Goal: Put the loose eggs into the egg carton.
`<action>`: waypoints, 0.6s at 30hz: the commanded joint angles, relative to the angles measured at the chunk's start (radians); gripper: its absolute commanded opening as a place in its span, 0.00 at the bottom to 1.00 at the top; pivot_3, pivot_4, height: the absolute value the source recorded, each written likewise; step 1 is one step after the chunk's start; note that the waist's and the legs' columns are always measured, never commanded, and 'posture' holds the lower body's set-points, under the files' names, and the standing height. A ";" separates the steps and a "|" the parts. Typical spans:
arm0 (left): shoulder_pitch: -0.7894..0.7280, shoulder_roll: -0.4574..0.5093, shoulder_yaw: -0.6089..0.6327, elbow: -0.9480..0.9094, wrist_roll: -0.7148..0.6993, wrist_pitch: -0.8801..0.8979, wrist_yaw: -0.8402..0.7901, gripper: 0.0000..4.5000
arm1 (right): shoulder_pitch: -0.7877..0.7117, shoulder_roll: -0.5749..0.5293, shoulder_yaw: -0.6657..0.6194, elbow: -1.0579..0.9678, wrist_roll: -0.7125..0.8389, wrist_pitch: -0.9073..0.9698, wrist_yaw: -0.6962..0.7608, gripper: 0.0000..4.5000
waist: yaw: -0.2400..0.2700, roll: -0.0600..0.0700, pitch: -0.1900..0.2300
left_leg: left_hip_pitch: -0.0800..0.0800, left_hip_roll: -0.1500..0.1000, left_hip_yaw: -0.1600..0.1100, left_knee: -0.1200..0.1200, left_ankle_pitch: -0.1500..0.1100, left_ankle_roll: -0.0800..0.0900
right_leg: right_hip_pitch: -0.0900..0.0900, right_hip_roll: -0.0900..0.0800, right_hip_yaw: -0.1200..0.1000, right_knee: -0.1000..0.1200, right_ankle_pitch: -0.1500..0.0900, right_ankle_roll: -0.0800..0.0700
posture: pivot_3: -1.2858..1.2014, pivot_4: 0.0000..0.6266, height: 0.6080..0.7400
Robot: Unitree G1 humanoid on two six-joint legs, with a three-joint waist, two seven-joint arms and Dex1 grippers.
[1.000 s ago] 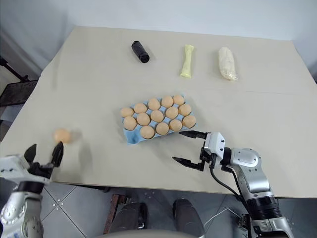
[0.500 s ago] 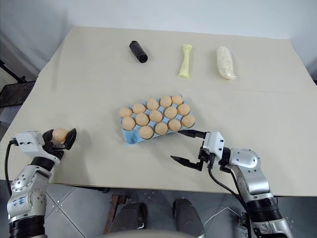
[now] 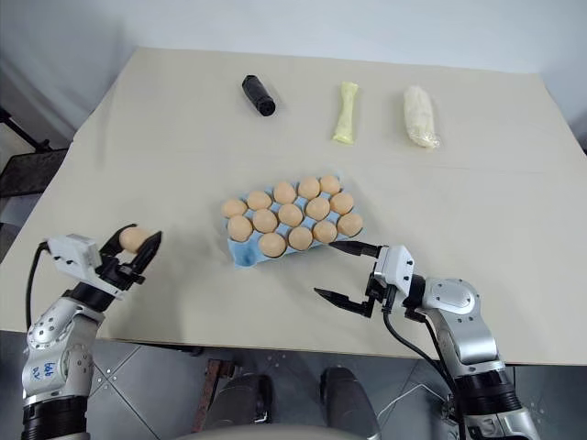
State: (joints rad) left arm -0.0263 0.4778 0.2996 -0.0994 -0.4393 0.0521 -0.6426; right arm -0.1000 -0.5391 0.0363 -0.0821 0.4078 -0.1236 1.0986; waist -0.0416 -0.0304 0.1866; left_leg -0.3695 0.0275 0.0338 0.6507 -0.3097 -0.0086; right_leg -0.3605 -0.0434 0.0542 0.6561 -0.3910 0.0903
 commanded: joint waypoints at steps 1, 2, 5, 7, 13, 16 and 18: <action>-0.050 0.037 -0.084 -0.059 -0.012 0.019 -0.102 0.54 | 0.024 -0.032 -0.060 -0.048 0.023 -0.003 -0.008 1.00 | 0.005 0.000 0.000 | 0.000 0.000 0.000 0.000 0.000 0.000 | 0.000 0.000 0.000 0.000 0.000 0.000 | 0.52 0.24 1.00; -0.067 0.041 -0.113 -0.056 -0.002 0.019 -0.125 0.54 | 0.031 -0.036 -0.068 -0.050 0.022 -0.004 -0.012 1.00 | 0.007 0.000 0.000 | 0.001 0.000 0.000 0.000 0.000 0.000 | 0.001 0.000 0.000 0.000 0.000 0.000 | 0.52 0.24 1.00; -0.117 0.039 -0.196 -0.047 0.025 0.023 -0.170 0.54 | 0.052 -0.035 -0.084 -0.062 0.015 -0.007 -0.031 1.00 | 0.007 0.000 0.000 | 0.001 0.000 0.000 0.000 0.000 0.000 | 0.001 0.000 0.000 0.000 0.000 0.000 | 0.52 0.24 1.00; -0.154 0.025 -0.250 -0.026 0.045 0.027 -0.190 0.54 | 0.071 -0.025 -0.084 -0.079 0.011 -0.011 -0.051 1.00 | 0.007 0.001 0.000 | 0.001 0.000 0.001 -0.001 0.000 0.000 | 0.000 0.001 0.000 0.000 0.000 0.000 | 0.52 0.24 1.00; -0.247 -0.010 -0.318 0.071 0.103 0.007 -0.198 0.54 | 0.116 0.009 -0.072 -0.137 0.000 -0.026 -0.107 1.00 | 0.010 0.001 0.000 | 0.000 0.000 0.001 0.001 0.000 0.000 | 0.000 0.001 0.000 0.001 0.000 0.000 | 0.52 0.24 1.00; -0.263 -0.012 -0.326 0.092 0.101 0.007 -0.223 0.54 | 0.126 0.015 -0.069 -0.150 -0.005 -0.027 -0.120 1.00 | 0.010 0.001 0.000 | 0.000 0.000 0.001 0.002 0.000 0.000 | 0.000 0.001 0.001 0.002 0.000 0.000 | 0.52 0.24 1.00; -0.265 -0.007 -0.326 0.104 0.113 -0.003 -0.231 0.69 | 0.130 0.018 -0.067 -0.154 -0.006 -0.027 -0.127 1.00 | 0.010 0.001 0.000 | 0.001 0.000 0.001 0.002 0.000 0.000 | 0.000 0.001 0.001 0.002 0.000 0.000 | 0.52 0.24 1.00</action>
State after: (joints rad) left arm -0.2833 0.4667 -0.0212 0.0130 -0.3340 0.0710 -0.8625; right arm 0.0218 -0.5281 -0.0221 -0.2014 0.3961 -0.1316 0.9817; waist -0.0313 -0.0299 0.1867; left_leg -0.3689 0.0276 0.0344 0.6525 -0.3095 -0.0083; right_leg -0.3605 -0.0423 0.0547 0.6582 -0.3910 0.0904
